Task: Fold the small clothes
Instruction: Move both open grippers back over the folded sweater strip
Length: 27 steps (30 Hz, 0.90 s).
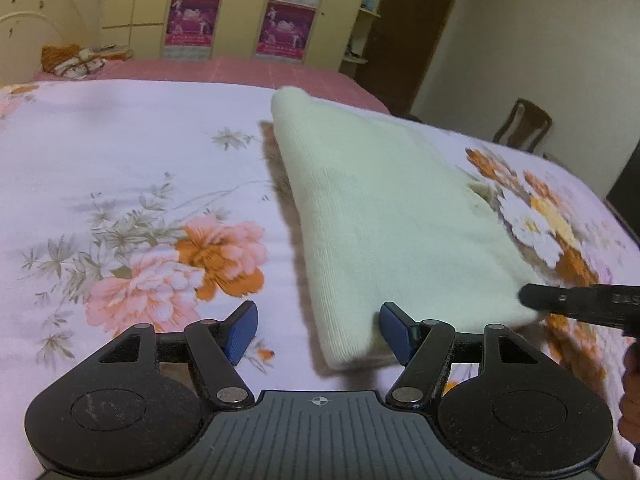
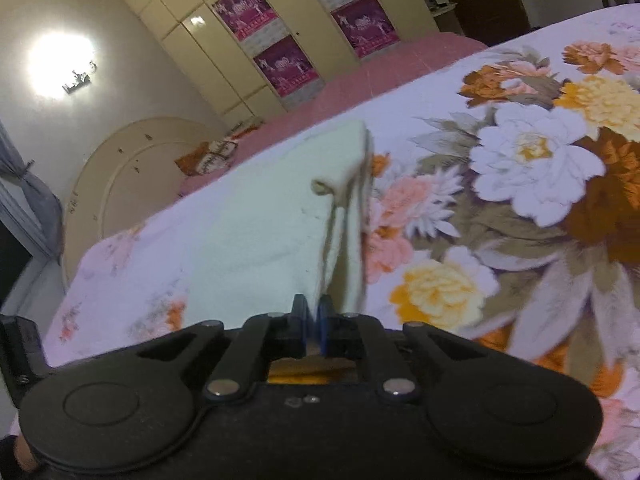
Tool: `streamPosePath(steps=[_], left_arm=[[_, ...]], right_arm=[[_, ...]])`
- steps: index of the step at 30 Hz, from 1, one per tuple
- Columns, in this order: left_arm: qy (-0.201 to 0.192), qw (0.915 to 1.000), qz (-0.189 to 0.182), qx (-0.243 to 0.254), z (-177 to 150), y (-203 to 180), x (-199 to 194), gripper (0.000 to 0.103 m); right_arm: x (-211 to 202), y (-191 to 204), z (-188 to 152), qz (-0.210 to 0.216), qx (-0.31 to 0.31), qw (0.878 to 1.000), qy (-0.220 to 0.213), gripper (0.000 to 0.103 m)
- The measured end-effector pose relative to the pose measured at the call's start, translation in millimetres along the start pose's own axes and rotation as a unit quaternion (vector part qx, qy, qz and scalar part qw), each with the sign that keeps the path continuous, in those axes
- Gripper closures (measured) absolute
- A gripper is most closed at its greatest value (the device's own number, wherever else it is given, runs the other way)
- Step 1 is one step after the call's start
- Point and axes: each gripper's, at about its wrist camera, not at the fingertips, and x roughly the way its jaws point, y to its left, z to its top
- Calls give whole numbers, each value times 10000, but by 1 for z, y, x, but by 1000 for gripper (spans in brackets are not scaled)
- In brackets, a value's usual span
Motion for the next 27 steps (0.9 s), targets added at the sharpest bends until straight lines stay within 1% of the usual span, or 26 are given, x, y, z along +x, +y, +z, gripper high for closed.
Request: streamPosePath(steps=[1,3,4,5,6,7,8,10,12,14,16,17,18,19,20,21,22,24,26,27], left_arm=[[7,10000,12,86,-1,-1,0,36],[23,10000,-73,17,6,2,-3,36],[-146,9998,-148,-62,12,7,-9,36],[-345,9992,-162,-85,20,11,-14,36],[-499,9987,-31,-55,29,14,-16,36],[-568,9983,115,-51,37,18,-14,36],[-597,9979,196,-130,45,23,-10,36],[-656,9967,127,-459,58,34,4,36],[-546,9962,108,-676,66,39,22,36],[-467,9964,34,-700,70,38,37,36],[-387,9968,-6,-695,69,35,47,36],[-332,9969,-29,-709,68,34,50,36],[-276,9971,-25,-712,66,30,53,36],[-221,9974,-46,-687,64,27,56,36],[-155,9979,-48,-631,63,23,59,36],[-141,9985,10,-534,61,19,62,36],[-158,9992,103,-355,59,12,62,36],[-178,9995,236,-110,58,4,62,36],[-150,9994,294,-120,61,3,60,35],[-143,9993,322,-119,63,3,59,32]], right_arm=[[4,-5,-2,-78,48,9999,82,97],[10,-13,-5,-49,295,9995,138,97],[11,-13,-4,-49,366,9992,142,96],[11,-13,-1,-46,401,9991,147,91],[7,-11,3,-51,411,9991,37,88],[2,-10,7,-92,375,9992,-132,83],[-1,-6,13,-79,267,9991,-305,83],[1,1,25,-133,67,9987,-481,84],[13,16,40,-197,-324,9976,-573,84],[27,29,52,-301,-625,9951,-712,83],[38,39,60,-272,-934,9926,-729,83],[45,47,60,-335,-1213,9894,-719,84],[52,52,59,-432,-1491,9860,-611,86],[65,57,56,-725,-1845,9795,-370,93],[77,57,53,-1075,-2057,9725,-180,98],[83,53,50,-1237,-2148,9687,-152,100],[83,48,50,-1265,-2078,9696,-252,100],[81,44,54,-1332,-1854,9733,-259,100],[79,40,54,-1322,-1673,9766,-278,100],[77,39,54,-1292,-1582,9785,-291,100]])
